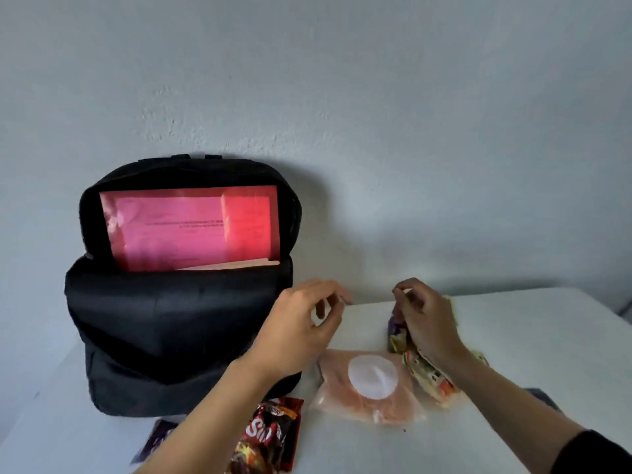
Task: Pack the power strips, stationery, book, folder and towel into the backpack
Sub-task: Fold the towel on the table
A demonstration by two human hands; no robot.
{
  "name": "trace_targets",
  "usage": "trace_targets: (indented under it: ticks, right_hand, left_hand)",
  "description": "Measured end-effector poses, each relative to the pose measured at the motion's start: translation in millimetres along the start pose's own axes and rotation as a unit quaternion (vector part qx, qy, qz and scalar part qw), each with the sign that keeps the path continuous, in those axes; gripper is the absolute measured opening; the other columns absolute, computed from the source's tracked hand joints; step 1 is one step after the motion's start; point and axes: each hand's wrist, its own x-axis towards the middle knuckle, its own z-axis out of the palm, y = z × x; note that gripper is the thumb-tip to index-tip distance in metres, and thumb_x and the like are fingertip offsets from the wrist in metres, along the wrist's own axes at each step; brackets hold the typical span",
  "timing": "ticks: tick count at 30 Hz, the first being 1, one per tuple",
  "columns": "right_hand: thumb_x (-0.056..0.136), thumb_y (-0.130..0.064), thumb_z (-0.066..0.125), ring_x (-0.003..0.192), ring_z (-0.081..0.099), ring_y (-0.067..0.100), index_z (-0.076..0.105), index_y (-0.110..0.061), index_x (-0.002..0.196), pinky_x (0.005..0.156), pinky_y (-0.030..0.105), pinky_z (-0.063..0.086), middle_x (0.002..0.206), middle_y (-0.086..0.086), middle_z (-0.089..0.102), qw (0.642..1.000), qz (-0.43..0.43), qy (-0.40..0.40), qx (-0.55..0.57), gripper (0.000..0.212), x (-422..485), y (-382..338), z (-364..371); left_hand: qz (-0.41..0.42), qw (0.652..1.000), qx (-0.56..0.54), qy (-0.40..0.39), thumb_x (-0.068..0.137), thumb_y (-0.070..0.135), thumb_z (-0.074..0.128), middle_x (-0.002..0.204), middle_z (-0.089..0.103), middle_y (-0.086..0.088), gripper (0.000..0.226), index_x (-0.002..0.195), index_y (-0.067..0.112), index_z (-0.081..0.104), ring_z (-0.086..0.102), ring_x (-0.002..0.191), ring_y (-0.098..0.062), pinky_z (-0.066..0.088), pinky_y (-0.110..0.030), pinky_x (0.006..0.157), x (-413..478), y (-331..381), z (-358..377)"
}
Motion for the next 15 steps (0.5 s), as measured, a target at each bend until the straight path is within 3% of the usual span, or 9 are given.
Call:
trace_targets:
  ticks: [3,5,7,10,12,13,15]
  right_hand:
    - [0.095,-0.014,0.065,0.063,0.061,0.012,0.066,-0.019,0.102,0.061,0.024,0.050,0.073,-0.003,0.067,0.983,0.063,-0.086,-0.151,0.009,5.4,54.0,-27.2]
    - [0.094,-0.027,0.066,0.093,0.064,0.017,0.067,-0.022,0.119,0.079,0.024,0.049,0.102,-0.003,0.068,0.947,0.046,-0.195,-0.252,0.026,-1.3,86.3,-38.4]
    - [0.095,-0.037,0.066,0.115,0.055,0.021,0.066,-0.026,0.128,0.094,0.028,0.044,0.123,-0.004,0.062,0.930,-0.009,-0.237,-0.281,0.035,-11.6,106.7,-41.7]
    - [0.095,-0.034,0.065,0.110,0.054,0.018,0.066,-0.026,0.124,0.088,0.028,0.044,0.114,-0.004,0.063,0.938,-0.062,-0.235,-0.249,0.030,-18.4,125.4,-55.6]
    - [0.091,-0.025,0.066,0.102,0.056,0.014,0.067,-0.025,0.117,0.081,0.023,0.040,0.107,-0.006,0.063,0.944,-0.074,-0.232,-0.221,0.025,-18.1,134.8,-70.0]
    - [0.090,-0.021,0.066,0.097,0.056,0.012,0.068,-0.024,0.113,0.080,0.022,0.040,0.105,-0.007,0.064,0.949,-0.074,-0.232,-0.200,0.023,-17.7,140.2,-79.4]
    - [0.090,-0.016,0.065,0.088,0.059,0.011,0.069,-0.021,0.104,0.077,0.025,0.046,0.100,-0.007,0.065,0.957,-0.077,-0.231,-0.156,0.016,-16.2,147.8,-95.7]
  left_hand:
    - [-0.136,0.987,-0.043,-0.071,0.096,0.017,0.066,0.085,0.068,0.010,0.014,0.093,0.029,0.071,0.062,0.074,-0.009,0.051,-0.020,0.066,7.9,2.2,58.8]
    - [-0.169,0.979,-0.031,-0.109,0.096,0.018,0.065,0.084,0.067,0.012,0.014,0.091,0.030,0.070,0.061,0.073,-0.005,0.050,-0.018,0.067,10.0,7.2,99.4]
    - [-0.180,0.974,-0.010,-0.135,0.097,0.020,0.064,0.090,0.067,0.009,0.008,0.095,0.025,0.070,0.061,0.081,-0.006,0.052,-0.022,0.075,12.8,13.5,134.0]
    - [-0.205,0.965,0.013,-0.163,0.098,0.021,0.060,0.095,0.063,0.007,0.009,0.103,0.020,0.067,0.060,0.087,-0.012,0.053,-0.021,0.076,22.3,25.2,186.7]
    - [-0.217,0.961,0.015,-0.169,0.098,0.020,0.057,0.106,0.063,0.008,0.019,0.117,0.021,0.062,0.060,0.096,-0.012,0.055,-0.029,0.087,28.1,32.9,215.0]
    - [-0.223,0.959,0.017,-0.172,0.100,0.023,0.056,0.119,0.063,0.010,0.032,0.132,0.023,0.055,0.060,0.108,-0.012,0.054,-0.032,0.097,30.1,36.1,227.4]
    - [-0.244,0.950,0.033,-0.193,0.102,0.036,0.057,0.145,0.045,0.017,0.068,0.160,0.021,0.023,0.048,0.133,-0.011,0.039,-0.027,0.113,29.5,41.1,240.7]
